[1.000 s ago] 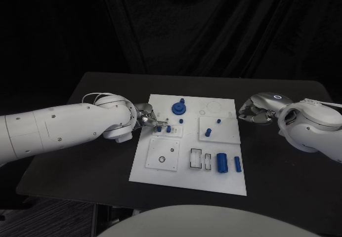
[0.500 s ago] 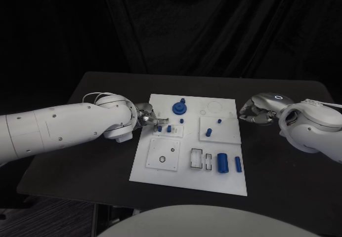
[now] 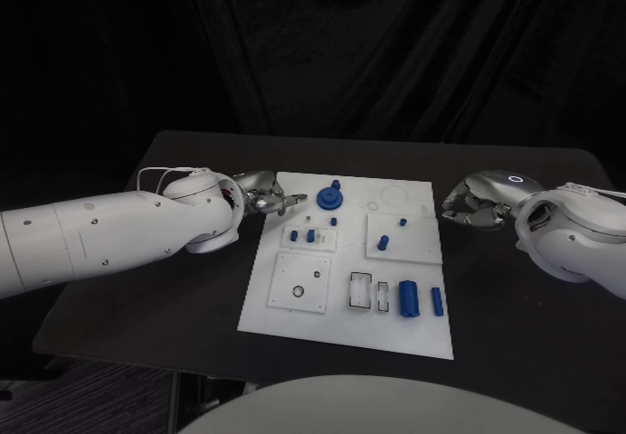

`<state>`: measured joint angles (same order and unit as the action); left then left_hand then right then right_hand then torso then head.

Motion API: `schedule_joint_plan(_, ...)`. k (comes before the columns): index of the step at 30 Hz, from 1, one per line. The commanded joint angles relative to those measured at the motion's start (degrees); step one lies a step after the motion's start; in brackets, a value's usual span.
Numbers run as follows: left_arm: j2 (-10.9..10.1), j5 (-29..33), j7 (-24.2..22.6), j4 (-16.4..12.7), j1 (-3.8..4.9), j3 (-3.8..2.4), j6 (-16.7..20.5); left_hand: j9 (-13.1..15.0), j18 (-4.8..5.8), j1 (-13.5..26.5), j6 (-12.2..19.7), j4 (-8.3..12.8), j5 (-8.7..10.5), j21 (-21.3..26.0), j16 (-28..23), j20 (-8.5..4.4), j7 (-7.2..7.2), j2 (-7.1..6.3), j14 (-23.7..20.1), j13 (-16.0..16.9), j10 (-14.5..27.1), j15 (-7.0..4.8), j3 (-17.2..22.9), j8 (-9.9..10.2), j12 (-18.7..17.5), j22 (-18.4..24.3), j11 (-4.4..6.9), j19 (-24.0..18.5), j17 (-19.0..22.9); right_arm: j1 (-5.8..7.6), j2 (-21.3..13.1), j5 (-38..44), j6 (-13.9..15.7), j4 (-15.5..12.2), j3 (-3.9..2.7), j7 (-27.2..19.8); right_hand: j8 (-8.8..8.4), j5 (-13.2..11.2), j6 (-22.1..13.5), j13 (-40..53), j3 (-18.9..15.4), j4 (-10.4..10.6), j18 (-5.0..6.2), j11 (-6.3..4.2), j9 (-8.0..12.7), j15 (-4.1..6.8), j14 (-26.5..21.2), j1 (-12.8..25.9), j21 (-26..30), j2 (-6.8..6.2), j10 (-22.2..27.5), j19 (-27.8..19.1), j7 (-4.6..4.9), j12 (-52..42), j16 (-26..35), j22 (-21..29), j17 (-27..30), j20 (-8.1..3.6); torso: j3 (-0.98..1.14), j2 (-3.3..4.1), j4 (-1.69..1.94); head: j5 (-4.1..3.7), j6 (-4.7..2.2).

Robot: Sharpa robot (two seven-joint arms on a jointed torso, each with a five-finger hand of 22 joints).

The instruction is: Assemble the parts on the task board

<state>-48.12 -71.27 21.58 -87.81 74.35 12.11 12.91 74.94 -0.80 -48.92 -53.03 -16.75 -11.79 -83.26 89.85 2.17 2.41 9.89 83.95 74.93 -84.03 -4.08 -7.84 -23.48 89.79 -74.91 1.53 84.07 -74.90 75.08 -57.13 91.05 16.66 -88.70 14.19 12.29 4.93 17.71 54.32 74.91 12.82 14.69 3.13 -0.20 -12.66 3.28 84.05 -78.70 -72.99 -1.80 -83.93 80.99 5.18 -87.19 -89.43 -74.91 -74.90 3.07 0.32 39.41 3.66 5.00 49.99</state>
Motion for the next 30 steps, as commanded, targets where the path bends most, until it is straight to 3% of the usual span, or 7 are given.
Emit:
schedule_joint_plan(1,-0.14,-10.23,-10.5,0.57,-0.07,-0.05,12.42,1.45,-1.19,-3.66,2.02,0.1,-2.57,1.53,0.15,0.56,0.38,-0.62,6.05,15.07,-5.97,0.46,-0.9,-0.39,0.21,-12.45,-0.51,1.08,-15.1,-0.15,-0.26,0.18,1.27,-0.13,-0.03,-0.03,-0.09,0.2,0.36,12.08,0.23,0.02,0.78,0.19,0.05,0.01,5.67,-0.31,0.01,-0.25,-3.14,0.35,0.08,0.09,0.12,-9.66,-14.57,0.1,-0.08,0.05,0.04,0.35,0.01)
schedule_joint_plan(5,0.07,-12.45,-17.6,1.76,-0.07,-0.06,17.24,1.31,-2.33,-12.49,10.99,0.04,-10.07,7.57,-1.77,2.4,3.19,-1.13,3.67,13.13,-2.29,3.13,-0.73,1.37,-3.2,-10.65,-3.29,-4.19,-12.84,-0.15,-0.4,0.18,1.35,-0.12,-0.03,-0.04,-0.09,0.2,0.36,12.08,0.23,0.02,0.78,0.19,0.05,0.01,5.67,-0.31,0.01,-0.25,-3.14,0.35,0.08,0.09,0.12,-9.66,-14.57,0.1,-0.1,0.14,0.03,0.43,0.01)
schedule_joint_plan(9,1.19,-13.67,-26.09,3.8,-0.07,-0.06,19.86,0.41,-3.82,-23.11,15.9,0.06,-17.07,15.67,-10.06,4.02,4.62,-1.9,-9.55,5.21,16.87,5.35,1.73,0.98,-18.56,-8.09,-5.11,-13.56,-4.29,-0.15,-0.34,0.18,1.33,-0.08,-0.03,-0.09,-0.09,0.2,0.37,12.1,0.22,0.04,0.78,0.19,0.06,0.01,5.65,-0.27,0.01,-0.26,-3.16,0.35,0.09,0.07,0.15,-9.66,-14.54,0.1,-0.06,0.16,0.0,0.25,0.01)
schedule_joint_plan(15,2.92,-14.18,-31.46,6.16,-0.06,-0.06,17.33,-6.55,-4.21,-29.27,16.17,0.02,-14.54,16.97,-20.26,5.63,4.99,-3.05,-23.7,-10.12,42.94,6.98,6.53,4.2,-43.93,-7.47,-6.89,-17.18,6.3,-0.15,-0.17,0.18,1.15,-0.08,-0.03,-0.11,-0.09,0.2,0.37,12.1,0.22,0.04,0.78,0.19,0.06,0.01,5.65,-0.27,0.01,-0.26,-3.16,0.35,0.09,0.07,0.15,-9.66,-14.54,0.1,0.01,0.13,-0.07,0.36,0.01)
schedule_joint_plan(19,4.4,-14.29,-33.95,7.86,-0.06,-0.06,14.48,-24.19,-3.91,-34.32,13.69,0.05,-6.68,11.31,-22.04,6.65,4.58,-7.27,-22.56,-27.54,42.63,7.4,17.1,13.77,-59.12,-8.61,-7.25,-13.83,11.19,-0.15,-0.1,0.18,0.96,-0.03,-0.03,-0.09,-0.09,0.2,0.37,12.1,0.22,0.04,0.78,0.19,0.06,0.01,5.65,-0.27,0.01,-0.26,-3.16,0.35,0.09,0.07,0.15,-9.66,-14.54,0.1,0.0,0.09,0.0,0.26,0.01)
schedule_joint_plan(22,5.75,-14.33,-35.3,9.16,-0.07,-0.06,12.69,-29.94,-4.25,-36.53,9.85,0.43,-5.63,11.43,-20.19,6.48,4.45,-10.12,-18.48,-33.28,43.24,6.52,21.05,16.63,-63.06,-8.27,-6.4,-13.55,10.28,-0.15,-0.01,0.18,0.93,0.0,-0.03,-0.14,-0.09,0.2,0.37,12.1,0.22,0.04,0.78,0.19,0.06,0.01,5.65,-0.27,0.01,-0.26,-3.16,0.35,0.09,0.07,0.15,-9.66,-14.54,0.1,-0.02,0.05,0.0,0.2,0.01)
schedule_joint_plan(30,9.79,-19.86,-35.32,12.24,-0.15,-0.06,7.18,-39.59,-3.07,-36.93,9.87,2.13,-1.46,7.96,-21.43,5.06,-2.06,-13.78,-14.58,-42.7,47.8,4.48,23.77,19.93,-67.97,-9.75,-5.82,-7.02,13.63,-0.15,0.18,0.18,0.99,0.0,-0.03,-0.29,-0.08,0.2,0.41,12.05,0.2,0.12,0.79,0.19,0.06,0.0,5.66,-0.14,0.07,-0.28,-3.12,0.34,0.07,0.11,0.15,-9.65,-14.54,0.1,-0.02,0.09,-0.18,-0.31,0.01)
